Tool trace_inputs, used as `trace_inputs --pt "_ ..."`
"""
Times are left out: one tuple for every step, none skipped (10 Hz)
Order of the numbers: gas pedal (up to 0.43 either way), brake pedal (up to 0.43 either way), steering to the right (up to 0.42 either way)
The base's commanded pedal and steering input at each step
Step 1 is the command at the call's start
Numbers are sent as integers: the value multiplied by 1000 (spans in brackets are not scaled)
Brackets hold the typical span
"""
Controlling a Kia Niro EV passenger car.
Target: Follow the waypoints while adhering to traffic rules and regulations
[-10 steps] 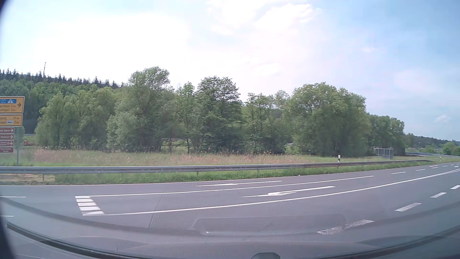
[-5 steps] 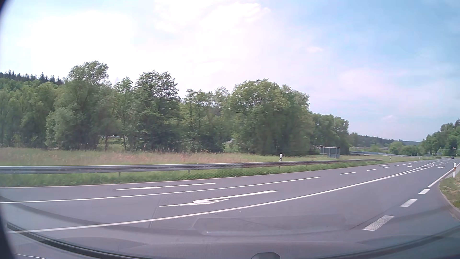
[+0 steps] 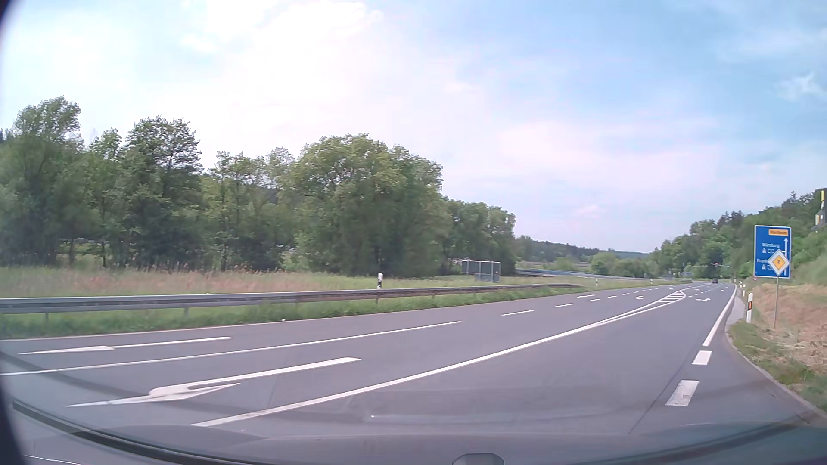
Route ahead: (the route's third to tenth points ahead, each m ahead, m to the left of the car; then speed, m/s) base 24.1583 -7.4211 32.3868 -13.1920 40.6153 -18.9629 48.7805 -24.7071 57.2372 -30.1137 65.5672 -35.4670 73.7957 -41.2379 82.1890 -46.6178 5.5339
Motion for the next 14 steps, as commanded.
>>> trace_inputs --pt "319 0 331" --pt "319 0 312" --pt "331 0 291" --pt "339 0 264" --pt "370 0 234" --pt "370 0 213" --pt "370 0 190" --pt "370 0 172" --pt "370 0 154" --pt "370 0 143" --pt "370 0 134" --pt "370 0 129" --pt "370 0 125" --pt "378 0 124"
